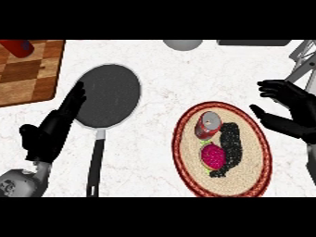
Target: Pick the cupcake from the placemat and place it in the tiered shelf
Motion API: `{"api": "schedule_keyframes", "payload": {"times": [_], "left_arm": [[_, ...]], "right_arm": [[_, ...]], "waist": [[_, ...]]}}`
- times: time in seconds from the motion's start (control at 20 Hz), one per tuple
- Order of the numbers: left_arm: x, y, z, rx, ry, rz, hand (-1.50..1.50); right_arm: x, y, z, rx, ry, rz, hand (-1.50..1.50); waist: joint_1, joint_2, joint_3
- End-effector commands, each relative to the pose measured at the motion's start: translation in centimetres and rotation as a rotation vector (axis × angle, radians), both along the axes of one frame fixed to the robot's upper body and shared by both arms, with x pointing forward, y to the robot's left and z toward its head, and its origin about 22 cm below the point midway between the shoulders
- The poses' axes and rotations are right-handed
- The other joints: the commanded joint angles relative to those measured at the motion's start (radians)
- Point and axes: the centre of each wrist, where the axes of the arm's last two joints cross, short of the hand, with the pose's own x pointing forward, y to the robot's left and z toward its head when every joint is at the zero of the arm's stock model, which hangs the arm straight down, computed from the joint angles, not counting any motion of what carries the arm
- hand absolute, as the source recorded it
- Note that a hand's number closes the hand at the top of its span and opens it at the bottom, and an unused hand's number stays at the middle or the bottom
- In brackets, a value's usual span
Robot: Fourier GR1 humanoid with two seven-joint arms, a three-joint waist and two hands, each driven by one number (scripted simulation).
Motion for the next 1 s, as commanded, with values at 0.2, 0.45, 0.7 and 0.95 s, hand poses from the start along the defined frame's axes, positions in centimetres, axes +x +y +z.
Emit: {"api": "schedule_keyframes", "payload": {"times": [0.2,0.45,0.7,0.95], "left_arm": [[0.7,-1.5,-3.5,0.013,-0.028,0.003,0.00],[1.9,-1.3,-1.0,0.020,-0.032,0.019,0.00],[1.0,-1.6,-3.1,0.000,-0.024,0.014,0.00],[0.4,-1.6,-4.4,0.011,-0.018,0.030,0.00]], "right_arm": [[-0.7,1.8,-8.6,0.106,-0.209,-0.136,-1.50],[-0.5,-2.8,-6.7,0.145,-0.169,0.137,-1.50],[0.4,-0.6,-1.7,-0.132,-0.095,0.309,-1.50],[-0.1,0.8,5.3,-0.261,-0.046,0.384,-1.50]], "waist": [[-0.014,-0.005,0.001],[-0.014,-0.010,0.001],[-0.018,-0.015,-0.002],[-0.028,-0.019,-0.003]]}}
